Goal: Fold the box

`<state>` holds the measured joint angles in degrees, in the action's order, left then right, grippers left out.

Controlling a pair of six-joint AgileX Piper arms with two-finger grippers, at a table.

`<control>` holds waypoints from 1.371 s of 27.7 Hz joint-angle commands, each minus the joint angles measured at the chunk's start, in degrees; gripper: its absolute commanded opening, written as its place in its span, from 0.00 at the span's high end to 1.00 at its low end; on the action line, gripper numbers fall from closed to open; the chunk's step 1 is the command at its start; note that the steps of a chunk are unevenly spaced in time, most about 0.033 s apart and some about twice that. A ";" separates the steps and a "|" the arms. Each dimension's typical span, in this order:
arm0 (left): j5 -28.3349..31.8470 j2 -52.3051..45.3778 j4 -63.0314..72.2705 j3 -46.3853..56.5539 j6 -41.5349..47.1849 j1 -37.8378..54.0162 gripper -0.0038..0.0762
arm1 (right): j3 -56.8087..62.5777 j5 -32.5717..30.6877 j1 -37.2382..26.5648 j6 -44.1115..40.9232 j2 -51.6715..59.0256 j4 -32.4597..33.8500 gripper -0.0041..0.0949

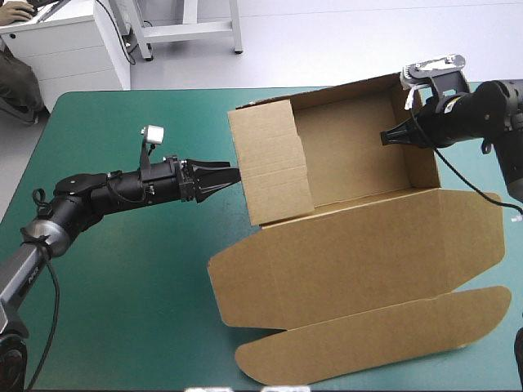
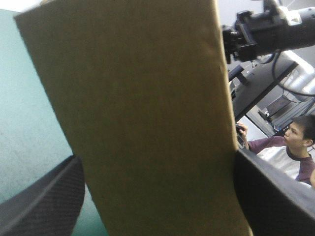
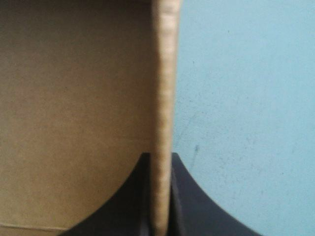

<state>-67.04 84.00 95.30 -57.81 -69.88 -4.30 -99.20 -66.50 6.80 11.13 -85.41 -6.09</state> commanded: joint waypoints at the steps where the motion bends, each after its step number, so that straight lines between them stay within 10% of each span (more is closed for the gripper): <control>1: -7.39 -2.67 7.05 -3.89 1.58 -0.45 0.22 | -1.49 4.69 1.06 -1.29 2.31 -1.23 0.97; 16: 4.51 -2.67 -1.72 -11.08 6.01 -7.64 0.22 | -1.49 10.62 6.24 -8.36 2.31 0.95 0.97; 27: 31.13 -2.67 -42.86 -24.42 43.67 -22.00 0.24 | -1.49 13.38 9.55 -15.85 2.31 7.49 0.97; 38: 31.59 -2.67 -81.55 -30.69 78.05 -29.77 0.51 | -1.49 14.70 9.55 -17.77 2.18 7.49 0.97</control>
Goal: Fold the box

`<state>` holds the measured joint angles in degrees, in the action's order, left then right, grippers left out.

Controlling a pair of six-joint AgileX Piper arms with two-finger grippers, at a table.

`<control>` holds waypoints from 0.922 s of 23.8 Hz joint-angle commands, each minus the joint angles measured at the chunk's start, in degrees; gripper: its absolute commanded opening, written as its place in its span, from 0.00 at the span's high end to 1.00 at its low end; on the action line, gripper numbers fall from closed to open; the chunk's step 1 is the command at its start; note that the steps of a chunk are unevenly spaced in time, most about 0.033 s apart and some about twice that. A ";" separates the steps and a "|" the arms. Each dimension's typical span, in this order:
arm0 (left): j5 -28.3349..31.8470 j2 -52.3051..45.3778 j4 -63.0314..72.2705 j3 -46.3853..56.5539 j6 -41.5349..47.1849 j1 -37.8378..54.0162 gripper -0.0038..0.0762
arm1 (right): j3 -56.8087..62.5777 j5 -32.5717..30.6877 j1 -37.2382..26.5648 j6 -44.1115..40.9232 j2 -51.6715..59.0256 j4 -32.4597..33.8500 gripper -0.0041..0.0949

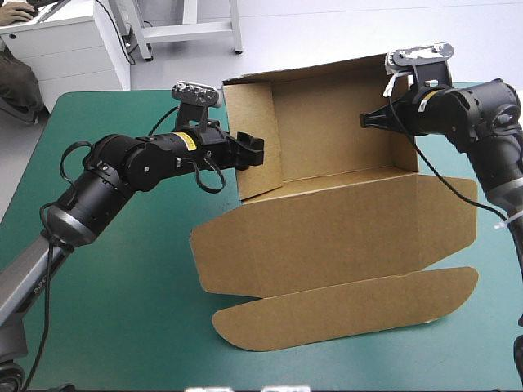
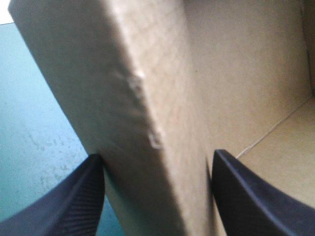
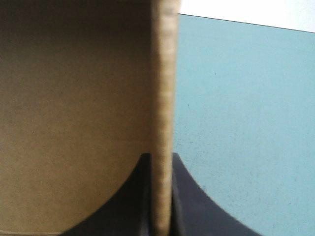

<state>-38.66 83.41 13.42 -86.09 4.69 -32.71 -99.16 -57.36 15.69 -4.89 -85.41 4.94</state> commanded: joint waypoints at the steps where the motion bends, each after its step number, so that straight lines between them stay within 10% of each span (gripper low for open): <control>1: 3.21 -2.07 0.22 -2.53 3.59 -1.36 0.56 | -1.53 5.56 0.66 -1.75 2.18 -3.68 0.97; 8: -3.75 0.59 -4.25 -9.10 5.16 -1.36 0.96 | -1.53 6.19 0.66 -1.36 -0.23 -11.85 0.97; 22: -25.88 14.34 -10.64 -20.88 5.81 -1.14 0.96 | -1.53 -9.08 0.66 2.51 -6.39 -12.25 0.97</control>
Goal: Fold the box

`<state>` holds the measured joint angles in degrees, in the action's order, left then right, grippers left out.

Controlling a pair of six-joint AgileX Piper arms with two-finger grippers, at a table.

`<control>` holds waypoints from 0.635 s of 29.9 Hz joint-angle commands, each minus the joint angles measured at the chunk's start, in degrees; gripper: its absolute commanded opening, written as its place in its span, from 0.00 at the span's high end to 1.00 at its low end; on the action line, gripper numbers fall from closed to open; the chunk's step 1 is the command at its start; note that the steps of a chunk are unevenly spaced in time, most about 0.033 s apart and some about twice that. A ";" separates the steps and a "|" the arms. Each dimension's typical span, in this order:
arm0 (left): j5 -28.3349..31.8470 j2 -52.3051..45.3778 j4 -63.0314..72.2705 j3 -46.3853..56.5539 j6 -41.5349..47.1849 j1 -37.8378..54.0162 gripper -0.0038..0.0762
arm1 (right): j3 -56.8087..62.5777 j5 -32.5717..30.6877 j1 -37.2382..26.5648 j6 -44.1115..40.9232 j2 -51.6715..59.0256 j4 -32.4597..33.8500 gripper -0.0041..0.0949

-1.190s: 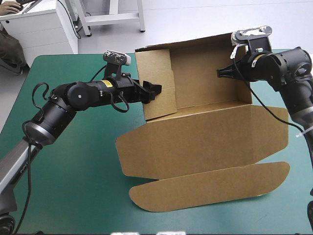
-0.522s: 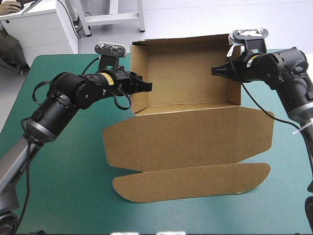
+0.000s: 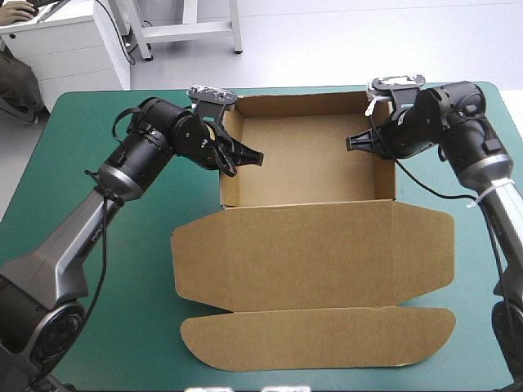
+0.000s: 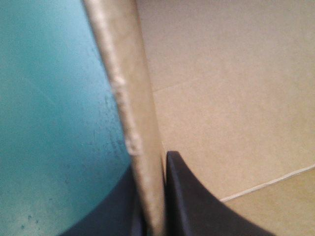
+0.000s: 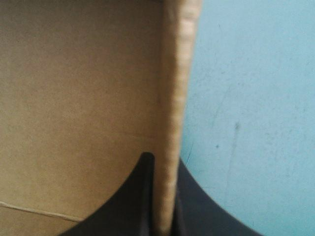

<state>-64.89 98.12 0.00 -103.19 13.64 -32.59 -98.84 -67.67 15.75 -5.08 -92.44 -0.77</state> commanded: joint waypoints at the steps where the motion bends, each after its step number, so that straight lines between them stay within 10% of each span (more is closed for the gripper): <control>1: -0.04 0.41 2.78 -4.33 -3.14 -1.26 0.96 | -1.85 0.80 0.60 2.74 0.09 -6.68 0.97; 19: -1.17 11.80 7.43 -4.62 -4.70 1.15 0.95 | -1.85 -4.06 0.60 2.74 -12.03 -8.87 0.97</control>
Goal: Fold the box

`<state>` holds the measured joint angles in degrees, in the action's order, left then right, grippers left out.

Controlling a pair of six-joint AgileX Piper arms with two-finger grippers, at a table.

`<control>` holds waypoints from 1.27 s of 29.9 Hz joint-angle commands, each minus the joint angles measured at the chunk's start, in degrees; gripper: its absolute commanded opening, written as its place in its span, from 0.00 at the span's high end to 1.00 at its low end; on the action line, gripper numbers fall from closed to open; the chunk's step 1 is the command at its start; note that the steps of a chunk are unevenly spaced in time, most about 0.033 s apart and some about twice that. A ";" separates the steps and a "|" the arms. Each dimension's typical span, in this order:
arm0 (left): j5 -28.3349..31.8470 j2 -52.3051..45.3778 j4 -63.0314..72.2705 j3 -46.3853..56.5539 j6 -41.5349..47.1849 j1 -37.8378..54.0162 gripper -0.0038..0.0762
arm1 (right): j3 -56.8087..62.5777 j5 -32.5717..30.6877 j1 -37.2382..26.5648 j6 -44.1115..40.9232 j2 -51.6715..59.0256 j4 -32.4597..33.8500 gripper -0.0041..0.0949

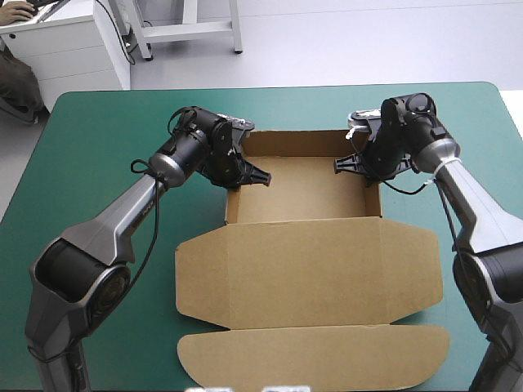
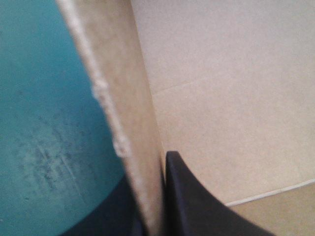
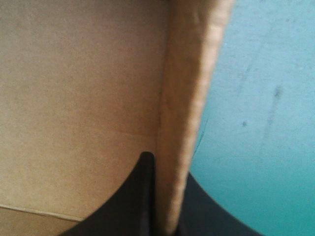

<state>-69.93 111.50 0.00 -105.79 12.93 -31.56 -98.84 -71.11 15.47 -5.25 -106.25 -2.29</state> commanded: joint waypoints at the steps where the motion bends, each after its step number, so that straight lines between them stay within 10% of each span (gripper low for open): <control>1: 3.87 -1.32 8.36 -2.02 -4.11 0.71 0.93 | -1.85 -0.63 0.88 3.13 1.20 -7.39 0.97; 12: 0.48 -0.60 7.61 -2.02 -5.42 3.39 0.66 | -1.85 -0.10 0.88 3.53 -0.69 -6.87 0.90; 24: 0.60 -1.08 6.95 -2.12 -6.76 3.39 0.43 | -1.85 0.10 0.88 4.24 -0.69 -6.76 0.27; 34: -1.15 -8.30 -6.01 -6.05 -6.56 3.39 0.43 | -7.01 1.17 0.31 4.24 4.04 0.24 0.18; 38: -4.12 -14.90 -10.75 -5.92 -8.55 3.39 0.59 | -7.83 0.49 -0.17 5.25 9.17 0.51 0.18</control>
<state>-70.84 104.84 -7.60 -110.20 5.49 -28.04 -104.44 -70.68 15.92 -1.20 -103.59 -2.46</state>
